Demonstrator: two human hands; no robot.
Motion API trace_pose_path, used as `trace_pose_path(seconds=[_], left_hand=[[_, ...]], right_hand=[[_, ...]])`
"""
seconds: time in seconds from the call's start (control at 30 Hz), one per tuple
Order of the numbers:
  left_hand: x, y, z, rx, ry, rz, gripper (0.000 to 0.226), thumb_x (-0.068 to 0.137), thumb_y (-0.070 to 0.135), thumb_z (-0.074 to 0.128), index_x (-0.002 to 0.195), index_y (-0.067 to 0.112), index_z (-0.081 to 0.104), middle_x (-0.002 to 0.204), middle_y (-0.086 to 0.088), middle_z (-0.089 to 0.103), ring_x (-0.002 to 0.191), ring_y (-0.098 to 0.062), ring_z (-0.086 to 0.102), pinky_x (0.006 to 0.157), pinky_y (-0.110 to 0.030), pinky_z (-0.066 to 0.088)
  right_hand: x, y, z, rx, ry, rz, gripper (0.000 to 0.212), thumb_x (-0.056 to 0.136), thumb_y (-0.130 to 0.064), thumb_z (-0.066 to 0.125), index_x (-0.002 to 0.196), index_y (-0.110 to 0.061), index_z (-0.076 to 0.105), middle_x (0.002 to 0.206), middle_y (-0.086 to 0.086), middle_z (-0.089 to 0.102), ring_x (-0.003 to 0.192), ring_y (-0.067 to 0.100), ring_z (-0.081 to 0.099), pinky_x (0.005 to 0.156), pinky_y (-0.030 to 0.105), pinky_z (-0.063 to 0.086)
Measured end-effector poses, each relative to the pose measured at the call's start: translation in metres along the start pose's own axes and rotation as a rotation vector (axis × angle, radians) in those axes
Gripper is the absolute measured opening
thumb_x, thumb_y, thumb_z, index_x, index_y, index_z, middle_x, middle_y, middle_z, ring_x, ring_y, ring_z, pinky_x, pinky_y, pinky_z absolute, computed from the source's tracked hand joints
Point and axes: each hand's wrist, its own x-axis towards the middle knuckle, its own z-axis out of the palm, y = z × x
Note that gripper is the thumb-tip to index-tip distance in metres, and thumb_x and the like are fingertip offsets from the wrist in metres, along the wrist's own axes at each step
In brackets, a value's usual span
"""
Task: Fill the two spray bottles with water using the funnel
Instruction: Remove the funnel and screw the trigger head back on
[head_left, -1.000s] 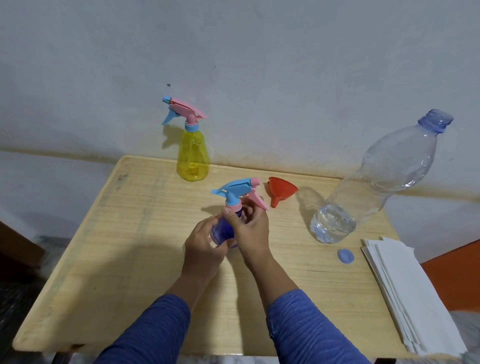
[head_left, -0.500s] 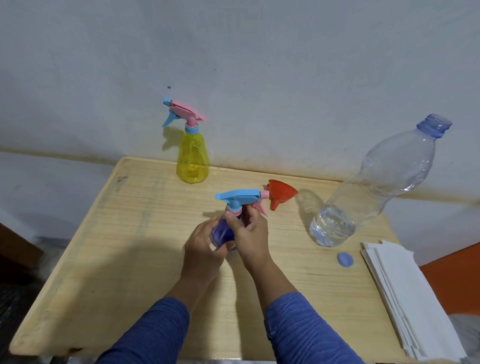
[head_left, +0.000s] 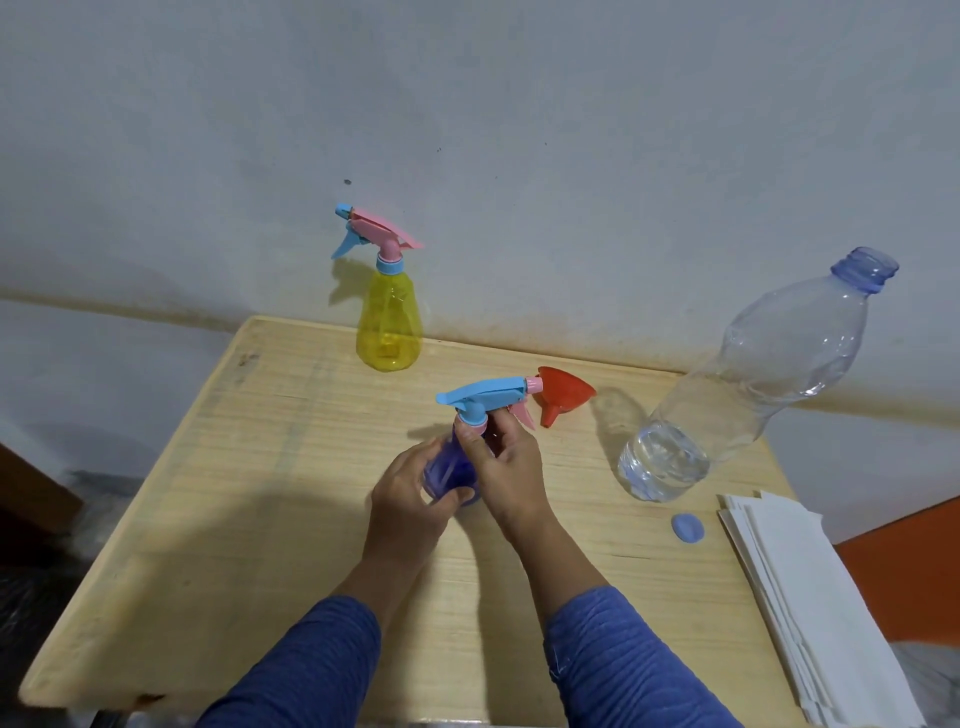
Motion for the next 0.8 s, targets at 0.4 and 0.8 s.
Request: trace_pose_path(seconds=[0.4,0.8], left_hand=[[0.0005,-0.0052,0.0025,0.063,0.039,0.078,0.063,0.06,0.008,0.083,0.119,0.01,0.061,0.113,0.001,0.064,0.1,-0.012,0.059,0.084,-0.026,0.049],[-0.0005,-0.0036,0.0016,0.06,0.045,0.092,0.065,0.059,0.007,0.084,0.12,0.009,0.061,0.112,0.007,0.059,0.1,-0.009,0.058,0.084,-0.025,0.048]], right_hand=[[-0.0038,0.0017,0.0037,0.069,0.07,0.035,0.016,0.082,-0.012,0.069,0.098,-0.011,0.065,0.086,-0.006,0.069,0.079,-0.002,0.064,0.075,0.017,0.052],[-0.0056,0.0034,0.0093,0.191,0.078,0.097,0.016,0.084,-0.013,0.069,0.099,-0.009,0.065,0.087,0.0,0.069,0.085,0.013,0.065,0.082,0.031,0.054]])
